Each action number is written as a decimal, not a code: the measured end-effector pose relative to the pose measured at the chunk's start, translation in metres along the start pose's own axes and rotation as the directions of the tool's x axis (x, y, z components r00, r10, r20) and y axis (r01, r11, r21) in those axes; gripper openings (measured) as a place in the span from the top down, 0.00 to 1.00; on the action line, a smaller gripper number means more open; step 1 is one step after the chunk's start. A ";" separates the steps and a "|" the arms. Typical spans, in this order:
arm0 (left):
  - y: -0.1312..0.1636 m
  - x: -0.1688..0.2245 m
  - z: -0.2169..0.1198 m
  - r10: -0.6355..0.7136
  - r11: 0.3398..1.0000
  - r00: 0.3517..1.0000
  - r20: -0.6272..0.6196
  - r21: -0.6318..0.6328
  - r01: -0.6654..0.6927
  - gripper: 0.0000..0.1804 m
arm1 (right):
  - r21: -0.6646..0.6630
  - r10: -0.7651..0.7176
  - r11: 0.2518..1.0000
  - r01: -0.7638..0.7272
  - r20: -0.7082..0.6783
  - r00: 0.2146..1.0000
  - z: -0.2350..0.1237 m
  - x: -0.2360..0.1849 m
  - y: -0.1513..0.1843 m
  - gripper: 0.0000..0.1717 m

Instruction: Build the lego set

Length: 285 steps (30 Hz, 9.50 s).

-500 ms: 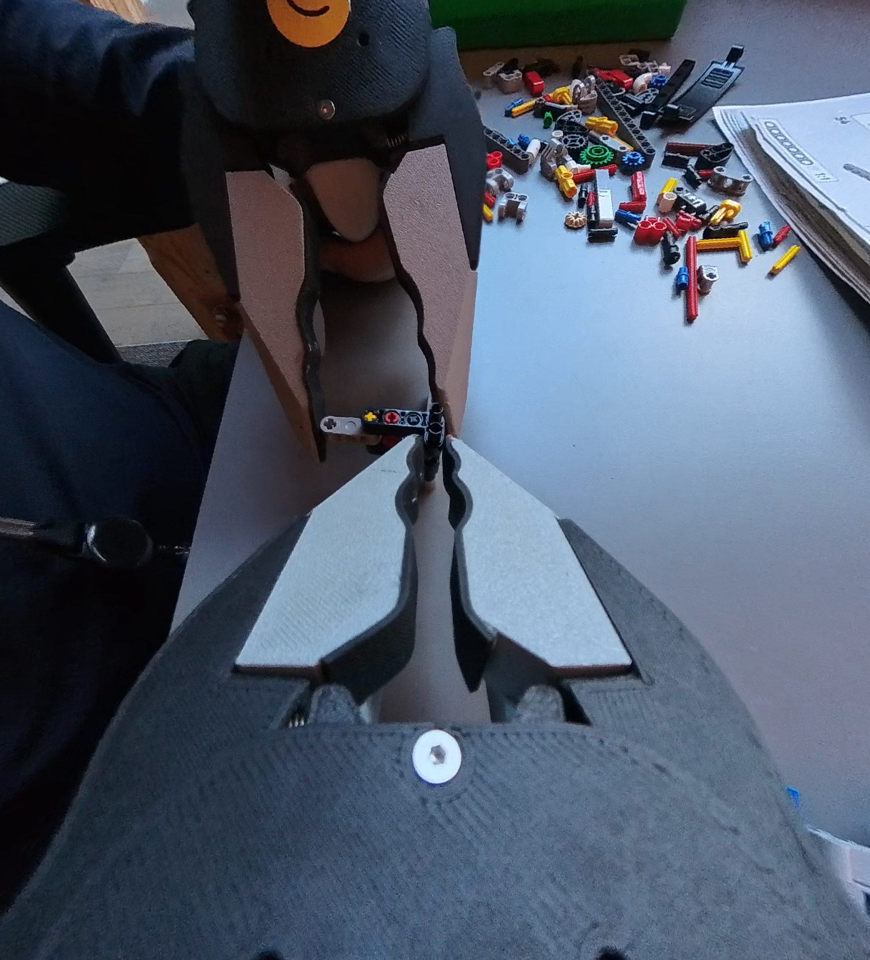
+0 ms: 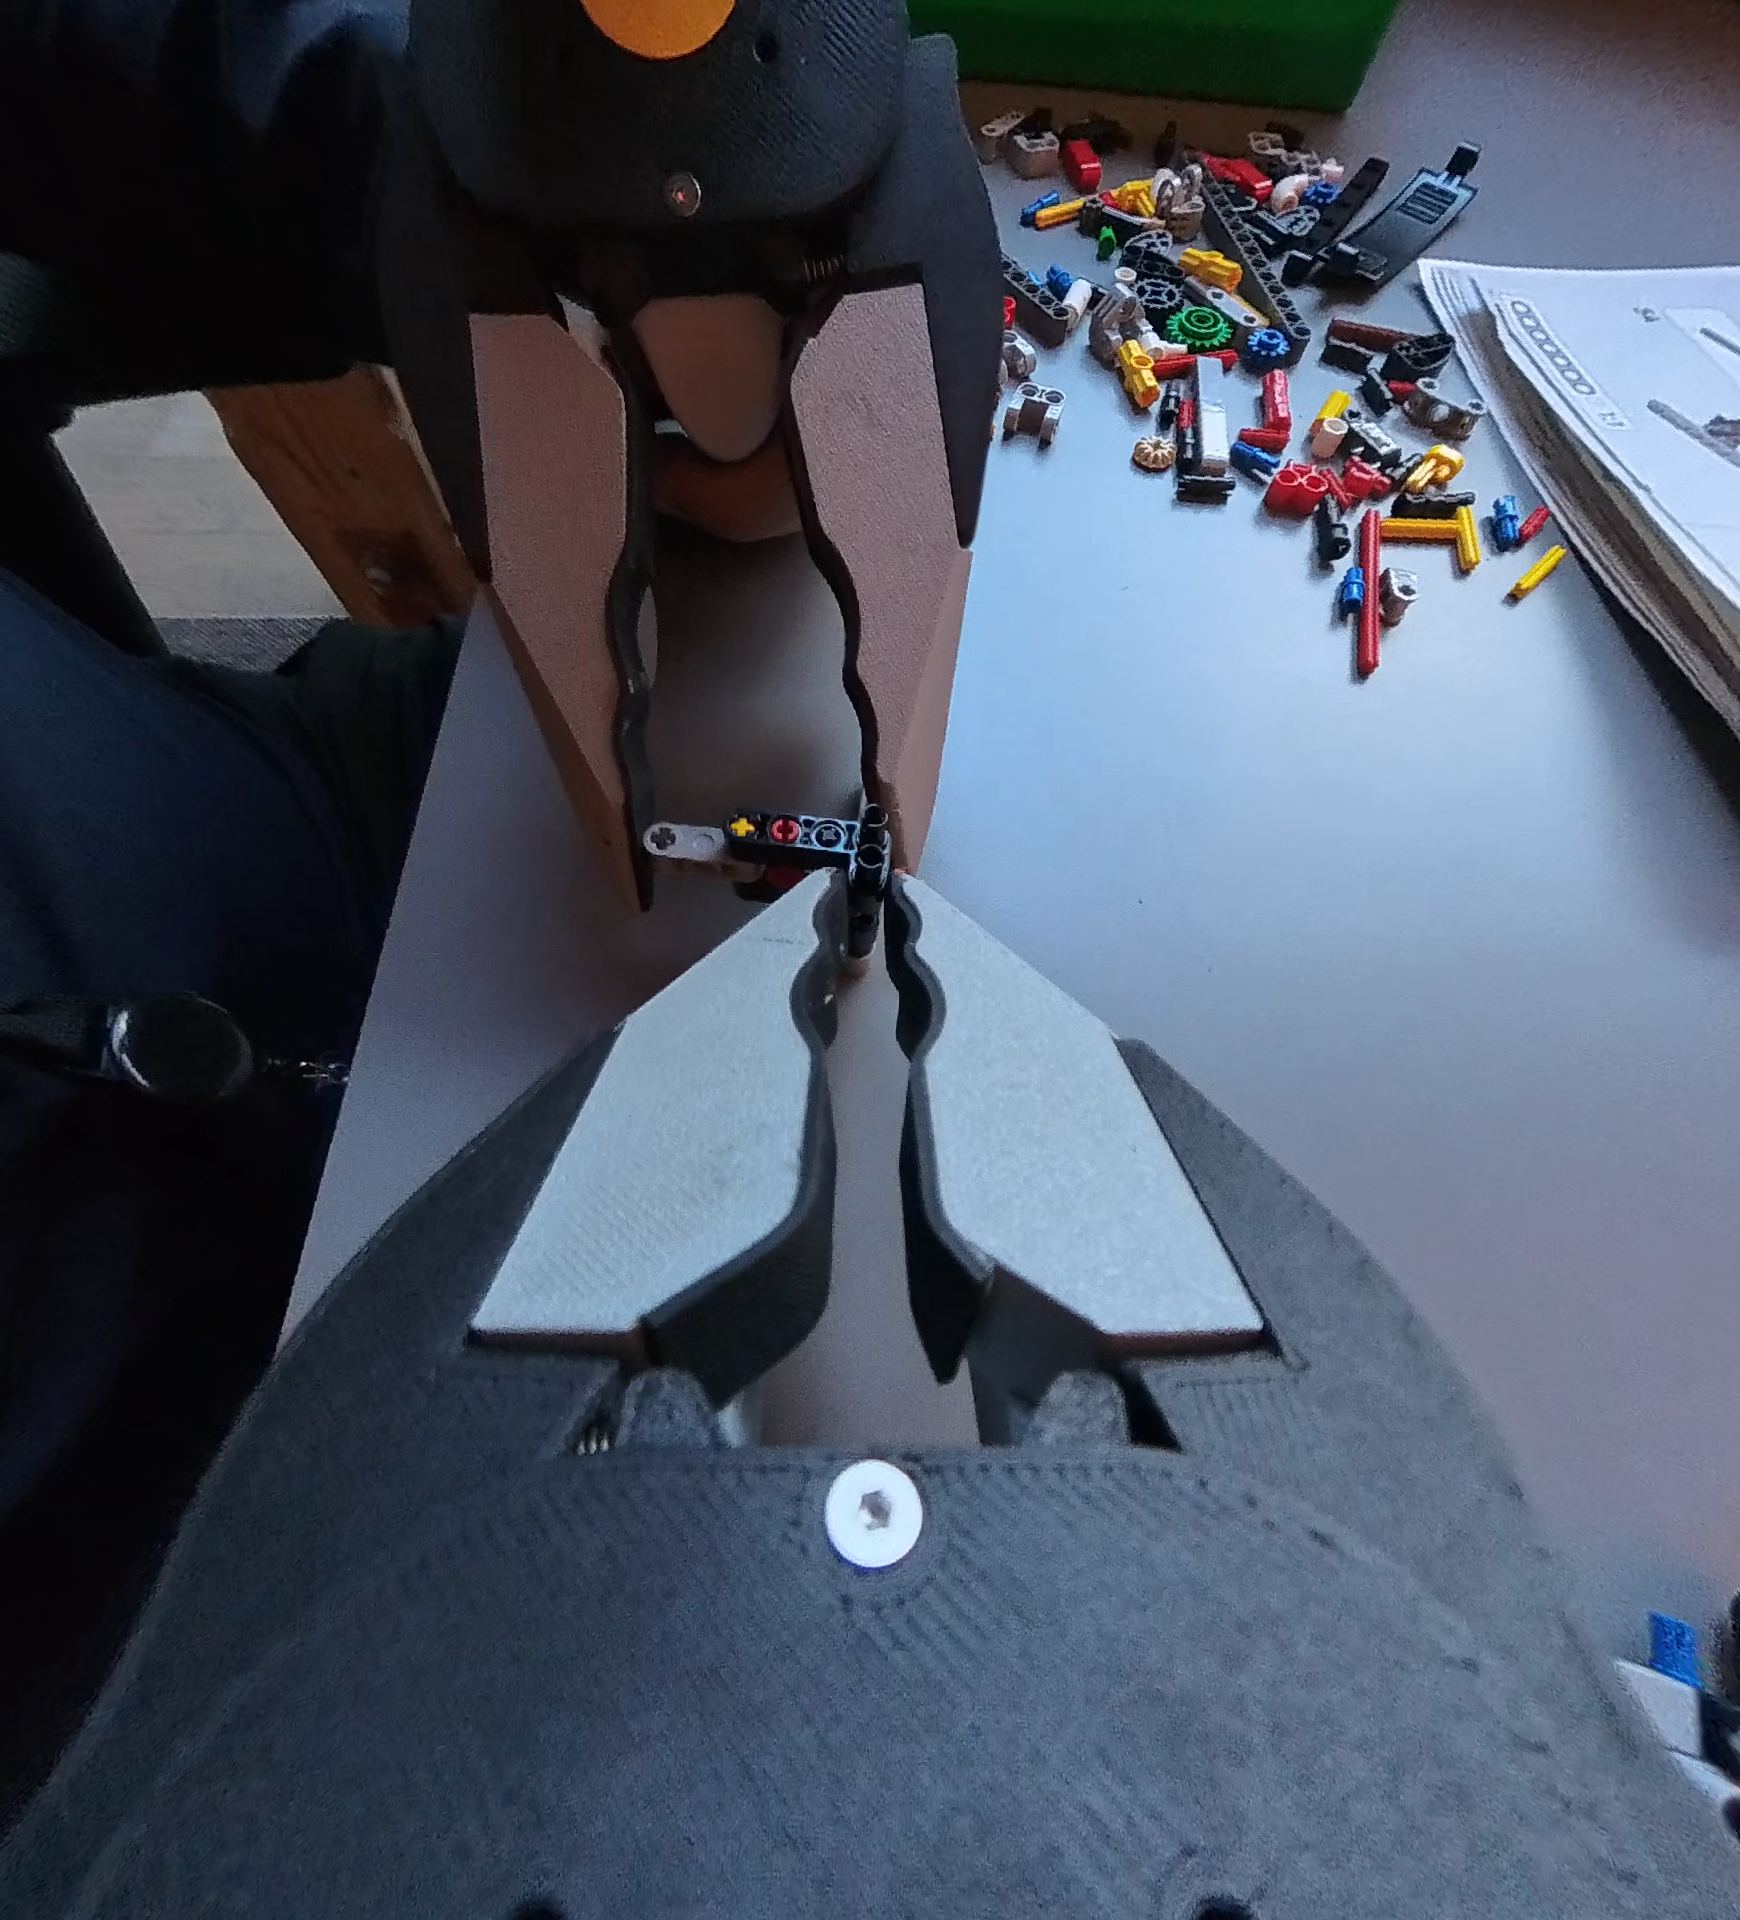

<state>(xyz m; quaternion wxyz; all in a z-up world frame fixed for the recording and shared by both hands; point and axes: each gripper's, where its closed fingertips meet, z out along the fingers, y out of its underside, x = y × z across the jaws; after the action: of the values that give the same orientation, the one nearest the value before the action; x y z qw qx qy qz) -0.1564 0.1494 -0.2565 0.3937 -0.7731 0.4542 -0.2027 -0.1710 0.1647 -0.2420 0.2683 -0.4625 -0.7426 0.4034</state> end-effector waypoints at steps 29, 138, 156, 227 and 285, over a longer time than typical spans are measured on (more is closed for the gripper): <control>-0.007 -0.008 -0.016 -0.063 0.995 0.993 -0.097 0.065 0.070 0.84 | -0.036 0.034 0.999 -0.035 -0.027 0.999 0.007 -0.001 -0.004 0.98; -0.003 -0.024 -0.022 -0.173 0.977 0.953 -0.249 0.081 0.198 0.84 | 0.117 0.061 0.992 -0.053 -0.062 0.996 0.002 0.017 -0.018 0.97; -0.016 -0.024 -0.022 -0.179 0.964 0.951 -0.251 0.146 0.221 0.88 | 0.034 0.047 0.998 -0.045 -0.065 0.997 0.006 0.017 -0.005 0.97; -0.027 -0.038 -0.017 -0.301 0.922 0.937 -0.176 0.197 0.333 0.93 | 0.036 0.102 0.994 -0.103 0.027 0.994 -0.006 0.016 -0.001 0.98; -0.020 -0.032 -0.011 -0.184 0.969 0.976 -0.116 0.145 0.200 0.99 | -0.088 -0.028 0.996 0.026 -0.017 0.999 0.006 0.011 0.010 0.94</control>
<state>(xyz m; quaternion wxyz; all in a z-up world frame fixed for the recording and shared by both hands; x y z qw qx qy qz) -0.1691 0.1778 -0.2328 0.4076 -0.7690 0.3794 -0.3138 -0.1755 0.1751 -0.2532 0.2599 -0.4675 -0.7633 0.3623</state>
